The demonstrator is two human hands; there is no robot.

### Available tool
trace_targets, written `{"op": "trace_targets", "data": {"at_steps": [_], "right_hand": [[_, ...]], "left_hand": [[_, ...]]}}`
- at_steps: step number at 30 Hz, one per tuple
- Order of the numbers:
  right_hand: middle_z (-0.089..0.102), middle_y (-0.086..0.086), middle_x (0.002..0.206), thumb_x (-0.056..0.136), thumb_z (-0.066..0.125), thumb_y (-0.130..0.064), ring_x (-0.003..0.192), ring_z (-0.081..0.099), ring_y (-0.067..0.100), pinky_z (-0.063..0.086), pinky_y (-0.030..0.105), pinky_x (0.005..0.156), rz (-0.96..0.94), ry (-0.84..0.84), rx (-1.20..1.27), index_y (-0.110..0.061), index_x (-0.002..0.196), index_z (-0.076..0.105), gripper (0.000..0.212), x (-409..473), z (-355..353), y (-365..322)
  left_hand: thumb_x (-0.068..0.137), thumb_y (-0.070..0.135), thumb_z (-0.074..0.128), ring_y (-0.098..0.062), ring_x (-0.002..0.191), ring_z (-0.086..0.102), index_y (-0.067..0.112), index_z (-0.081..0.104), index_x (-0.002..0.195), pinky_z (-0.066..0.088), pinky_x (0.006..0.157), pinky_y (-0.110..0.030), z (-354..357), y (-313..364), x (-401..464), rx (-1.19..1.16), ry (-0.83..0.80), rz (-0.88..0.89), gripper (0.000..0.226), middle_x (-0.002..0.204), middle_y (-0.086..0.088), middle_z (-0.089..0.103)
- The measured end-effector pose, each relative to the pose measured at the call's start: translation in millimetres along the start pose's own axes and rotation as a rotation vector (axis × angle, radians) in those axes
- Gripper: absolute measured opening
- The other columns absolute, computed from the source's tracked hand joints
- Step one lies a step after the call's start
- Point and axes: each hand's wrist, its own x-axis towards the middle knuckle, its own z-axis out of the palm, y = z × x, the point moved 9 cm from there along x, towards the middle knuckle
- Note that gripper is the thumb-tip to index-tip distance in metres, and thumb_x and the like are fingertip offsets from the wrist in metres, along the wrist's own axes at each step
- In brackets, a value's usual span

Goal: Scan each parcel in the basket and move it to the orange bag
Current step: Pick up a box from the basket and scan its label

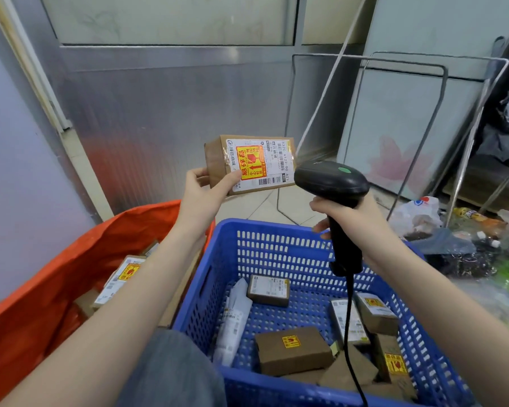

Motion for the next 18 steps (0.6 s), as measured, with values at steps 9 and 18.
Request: {"op": "trace_targets", "data": {"at_steps": [9,18], "right_hand": [[0.069,-0.001,0.096,0.086,0.066,-0.011,0.077,0.073,0.018,0.057,0.033,0.067,0.046,-0.144,0.035,-0.03,0.096,0.06,0.022,35,115,34],[0.067,0.0,0.09,0.088,0.064,-0.008,0.075,0.071,0.018,0.053,0.032,0.063,0.133,-0.324,0.001,-0.018,0.098,0.063,0.015,52,254,83]], "left_hand": [[0.079,0.032,0.076,-0.002,0.099,0.057,0.021,0.044,0.122,0.047,0.074,-0.013,-106,-57,30,-0.004,0.209,-0.023,0.055,0.119,0.003,0.058],[0.078,0.026,0.078,0.008,0.092,0.053,0.027,0.041,0.117,0.045,0.07,-0.006,-229,-122,42,0.048,0.382,-0.06,0.054,0.101,0.022,0.051]]}}
